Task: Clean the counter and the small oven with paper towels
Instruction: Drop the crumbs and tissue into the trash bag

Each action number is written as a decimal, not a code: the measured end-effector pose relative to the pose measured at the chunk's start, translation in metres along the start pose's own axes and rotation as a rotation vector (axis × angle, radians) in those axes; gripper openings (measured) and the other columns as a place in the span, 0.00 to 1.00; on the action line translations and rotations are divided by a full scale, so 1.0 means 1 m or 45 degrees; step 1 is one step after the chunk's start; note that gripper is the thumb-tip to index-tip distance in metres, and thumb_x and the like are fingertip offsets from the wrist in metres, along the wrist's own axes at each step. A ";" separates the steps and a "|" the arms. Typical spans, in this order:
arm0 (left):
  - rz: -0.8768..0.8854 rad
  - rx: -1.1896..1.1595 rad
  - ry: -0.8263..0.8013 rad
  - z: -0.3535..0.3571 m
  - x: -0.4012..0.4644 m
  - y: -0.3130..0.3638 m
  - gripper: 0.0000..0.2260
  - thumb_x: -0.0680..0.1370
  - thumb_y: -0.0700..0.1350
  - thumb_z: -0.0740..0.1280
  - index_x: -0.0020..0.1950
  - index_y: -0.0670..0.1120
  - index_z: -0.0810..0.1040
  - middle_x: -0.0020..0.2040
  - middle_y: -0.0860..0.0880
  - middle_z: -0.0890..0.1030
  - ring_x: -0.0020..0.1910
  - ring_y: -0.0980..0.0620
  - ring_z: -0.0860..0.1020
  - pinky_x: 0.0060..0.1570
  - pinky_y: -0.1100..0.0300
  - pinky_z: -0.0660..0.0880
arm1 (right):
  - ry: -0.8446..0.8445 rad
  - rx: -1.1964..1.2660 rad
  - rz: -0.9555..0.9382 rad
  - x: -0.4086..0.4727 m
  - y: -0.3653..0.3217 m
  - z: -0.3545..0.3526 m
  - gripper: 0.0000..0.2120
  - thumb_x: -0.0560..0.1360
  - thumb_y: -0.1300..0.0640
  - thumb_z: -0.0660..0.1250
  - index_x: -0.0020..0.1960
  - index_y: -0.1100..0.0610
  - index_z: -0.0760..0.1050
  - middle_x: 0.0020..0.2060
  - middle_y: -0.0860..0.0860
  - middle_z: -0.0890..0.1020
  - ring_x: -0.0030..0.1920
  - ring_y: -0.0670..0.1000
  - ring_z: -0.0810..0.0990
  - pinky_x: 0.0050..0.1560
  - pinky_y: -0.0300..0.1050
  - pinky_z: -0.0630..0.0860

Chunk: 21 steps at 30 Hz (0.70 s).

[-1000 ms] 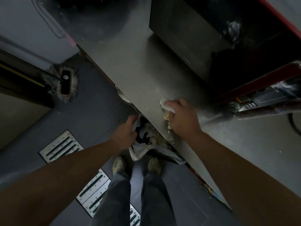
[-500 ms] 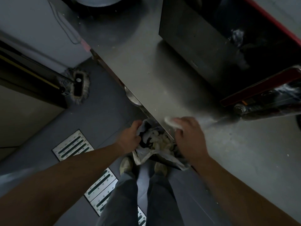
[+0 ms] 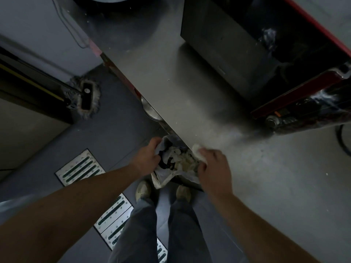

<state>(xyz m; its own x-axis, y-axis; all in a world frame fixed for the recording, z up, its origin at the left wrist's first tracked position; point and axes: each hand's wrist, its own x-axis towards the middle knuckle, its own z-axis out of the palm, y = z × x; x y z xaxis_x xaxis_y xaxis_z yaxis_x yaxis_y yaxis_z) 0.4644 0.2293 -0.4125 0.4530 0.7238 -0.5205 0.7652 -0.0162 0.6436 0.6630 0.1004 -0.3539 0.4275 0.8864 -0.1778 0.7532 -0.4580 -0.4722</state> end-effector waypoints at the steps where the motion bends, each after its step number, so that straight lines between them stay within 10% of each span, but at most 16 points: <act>1: 0.000 -0.001 0.003 0.001 0.000 0.000 0.22 0.78 0.37 0.64 0.71 0.48 0.65 0.58 0.42 0.78 0.54 0.41 0.78 0.52 0.48 0.76 | -0.074 0.031 -0.029 -0.009 -0.006 0.005 0.19 0.74 0.64 0.66 0.64 0.54 0.77 0.59 0.52 0.76 0.57 0.52 0.73 0.58 0.41 0.75; 12: -0.026 -0.042 0.015 0.006 0.002 0.001 0.22 0.77 0.38 0.64 0.69 0.51 0.67 0.57 0.44 0.80 0.54 0.42 0.79 0.53 0.47 0.76 | 0.284 0.028 -0.043 0.093 -0.015 -0.039 0.18 0.74 0.62 0.65 0.63 0.54 0.78 0.55 0.57 0.77 0.53 0.58 0.77 0.54 0.47 0.73; 21: -0.018 -0.066 -0.016 0.001 -0.001 0.000 0.23 0.75 0.39 0.63 0.68 0.54 0.65 0.57 0.42 0.80 0.54 0.39 0.79 0.51 0.43 0.77 | -0.018 -0.023 -0.152 0.069 -0.026 0.005 0.20 0.73 0.61 0.66 0.65 0.54 0.77 0.59 0.58 0.77 0.57 0.59 0.75 0.58 0.51 0.75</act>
<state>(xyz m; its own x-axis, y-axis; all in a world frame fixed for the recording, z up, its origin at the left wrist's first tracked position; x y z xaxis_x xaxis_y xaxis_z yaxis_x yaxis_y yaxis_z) 0.4644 0.2276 -0.4126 0.4481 0.7150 -0.5366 0.7472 0.0300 0.6639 0.6706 0.1737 -0.3586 0.3270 0.9355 -0.1337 0.8072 -0.3501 -0.4753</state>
